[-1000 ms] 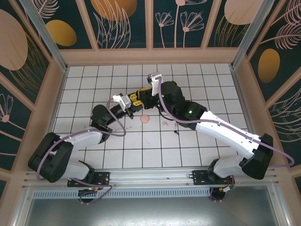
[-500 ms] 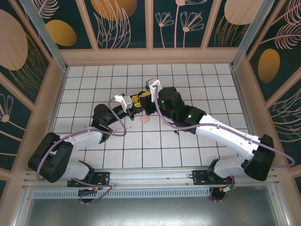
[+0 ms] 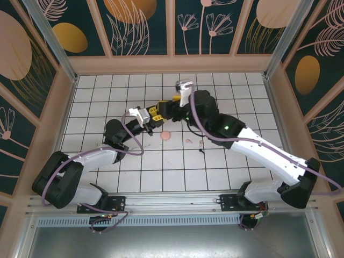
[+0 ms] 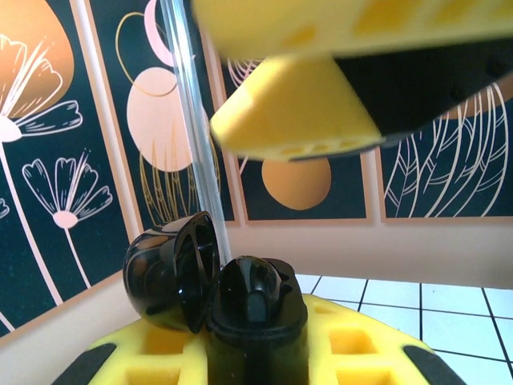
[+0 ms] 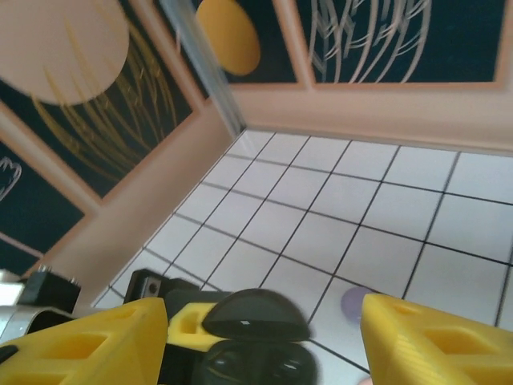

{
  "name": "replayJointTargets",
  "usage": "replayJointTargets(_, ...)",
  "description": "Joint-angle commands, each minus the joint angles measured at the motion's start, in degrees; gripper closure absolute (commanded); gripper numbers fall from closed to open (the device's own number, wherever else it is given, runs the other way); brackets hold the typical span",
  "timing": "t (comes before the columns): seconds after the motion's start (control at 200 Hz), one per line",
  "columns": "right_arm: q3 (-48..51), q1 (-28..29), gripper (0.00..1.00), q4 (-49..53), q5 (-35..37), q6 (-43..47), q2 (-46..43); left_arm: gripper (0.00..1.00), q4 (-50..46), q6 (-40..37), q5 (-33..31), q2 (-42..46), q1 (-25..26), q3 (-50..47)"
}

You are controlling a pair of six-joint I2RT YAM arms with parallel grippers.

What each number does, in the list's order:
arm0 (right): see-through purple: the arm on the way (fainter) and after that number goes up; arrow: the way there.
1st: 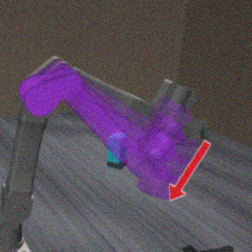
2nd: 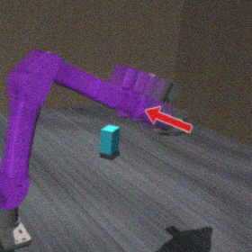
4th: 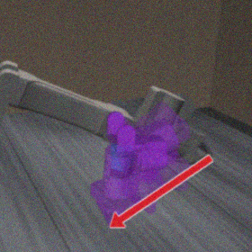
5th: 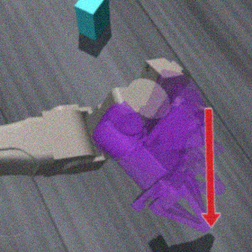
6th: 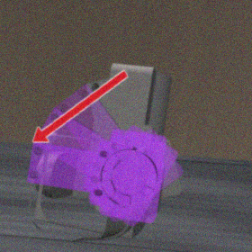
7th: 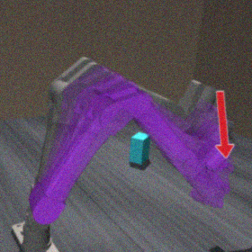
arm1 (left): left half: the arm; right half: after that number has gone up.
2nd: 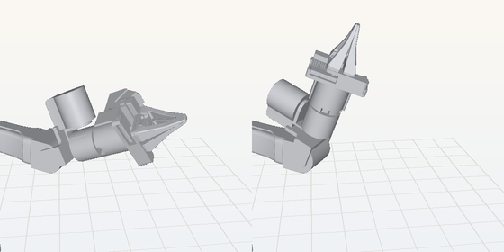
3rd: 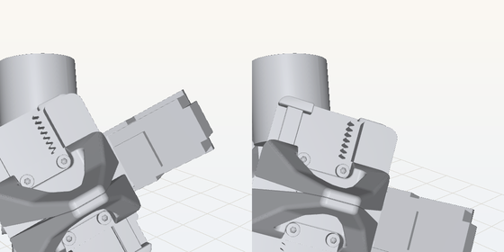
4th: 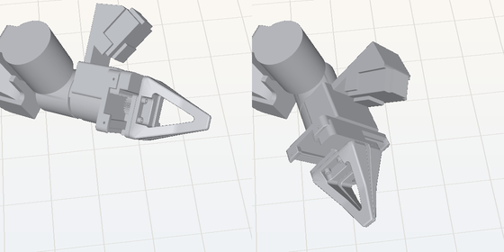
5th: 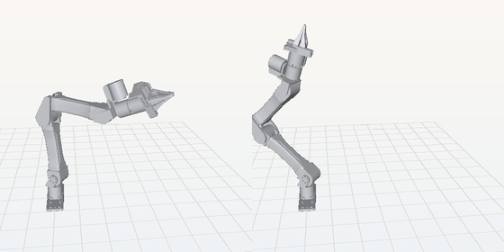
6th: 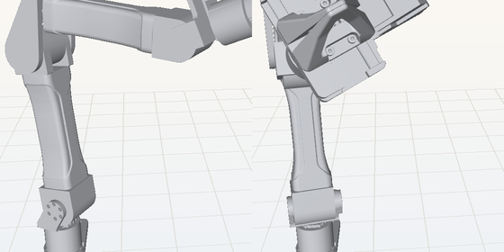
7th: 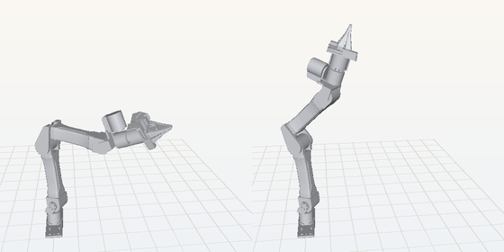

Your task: Insert the wireless bluetooth earbuds into the charging case

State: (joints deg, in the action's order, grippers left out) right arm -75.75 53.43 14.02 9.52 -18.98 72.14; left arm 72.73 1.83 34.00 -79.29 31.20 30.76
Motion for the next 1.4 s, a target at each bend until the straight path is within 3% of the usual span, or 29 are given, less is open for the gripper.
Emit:
replayJointTargets(0.0,-0.6,-3.3,0.34,3.5,1.4,-7.1,-4.9,1.0,4.0,1.2,-0.4,0.7,0.2,-0.2)
replayJointTargets(0.25,13.1,-10.4,0.35,10.5,-0.6,-13.3,-8.9,1.0,3.4,1.4,-0.8,1.9,0.2,-0.5)
replayJointTargets(0.621,33.8,-10.9,0.39,11.2,-0.8,-17.5,-2.5,1.0,1.9,1.4,-0.7,3.2,0.2,-0.4)
replayJointTargets(0.971,40.4,-12.5,0.4,4.7,-3.0,-17.2,2.9,1.0,1.8,1.6,-0.5,2.6,0.1,0.2)
replayJointTargets(1.396,39.1,-12.8,0.45,0.4,-6.1,-15.6,8.6,1.0,1.5,1.5,-0.6,2.3,0.2,0.4)
